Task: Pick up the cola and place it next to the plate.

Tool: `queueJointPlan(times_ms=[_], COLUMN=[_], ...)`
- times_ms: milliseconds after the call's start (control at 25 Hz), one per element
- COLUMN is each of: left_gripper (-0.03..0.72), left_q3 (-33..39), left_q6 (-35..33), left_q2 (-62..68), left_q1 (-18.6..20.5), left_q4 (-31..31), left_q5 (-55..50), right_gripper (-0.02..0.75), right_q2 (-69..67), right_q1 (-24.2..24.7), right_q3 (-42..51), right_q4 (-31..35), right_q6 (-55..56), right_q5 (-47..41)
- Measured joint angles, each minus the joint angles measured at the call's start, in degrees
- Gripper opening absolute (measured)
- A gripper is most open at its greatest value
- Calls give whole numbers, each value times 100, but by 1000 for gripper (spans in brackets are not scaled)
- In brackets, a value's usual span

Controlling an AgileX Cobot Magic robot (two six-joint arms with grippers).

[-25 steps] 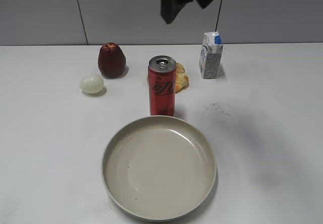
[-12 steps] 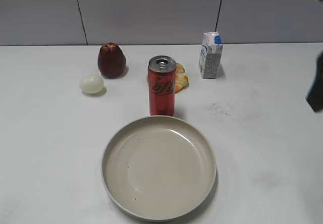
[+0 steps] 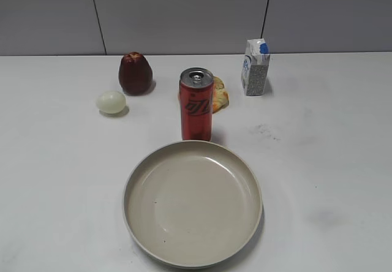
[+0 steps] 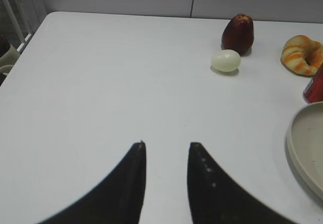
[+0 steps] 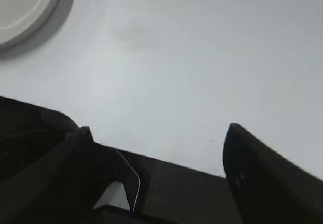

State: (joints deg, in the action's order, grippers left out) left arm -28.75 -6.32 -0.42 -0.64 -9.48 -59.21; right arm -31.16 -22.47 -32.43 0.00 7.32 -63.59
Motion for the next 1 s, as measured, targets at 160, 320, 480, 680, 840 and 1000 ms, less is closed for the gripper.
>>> queueJointPlan(times_ms=[160, 320, 480, 680, 840, 1000], left_gripper=[227, 227, 227, 227, 227, 227], left_q3=[0, 0, 0, 0, 0, 0], left_q6=[0, 0, 0, 0, 0, 0], left_q2=[0, 0, 0, 0, 0, 0], left_q1=[0, 0, 0, 0, 0, 0], left_q4=[0, 0, 0, 0, 0, 0], left_q5=[0, 0, 0, 0, 0, 0], right_gripper=[595, 594, 594, 594, 594, 594], right_q2=[1043, 1529, 1579, 1611, 1948, 2486], right_q1=[0, 0, 0, 5, 200, 779], right_q3=[388, 399, 399, 399, 399, 423], right_q4=[0, 0, 0, 31, 54, 65], right_q6=[-63, -106, -112, -121, -121, -125], right_q5=[248, 325, 332, 332, 334, 339])
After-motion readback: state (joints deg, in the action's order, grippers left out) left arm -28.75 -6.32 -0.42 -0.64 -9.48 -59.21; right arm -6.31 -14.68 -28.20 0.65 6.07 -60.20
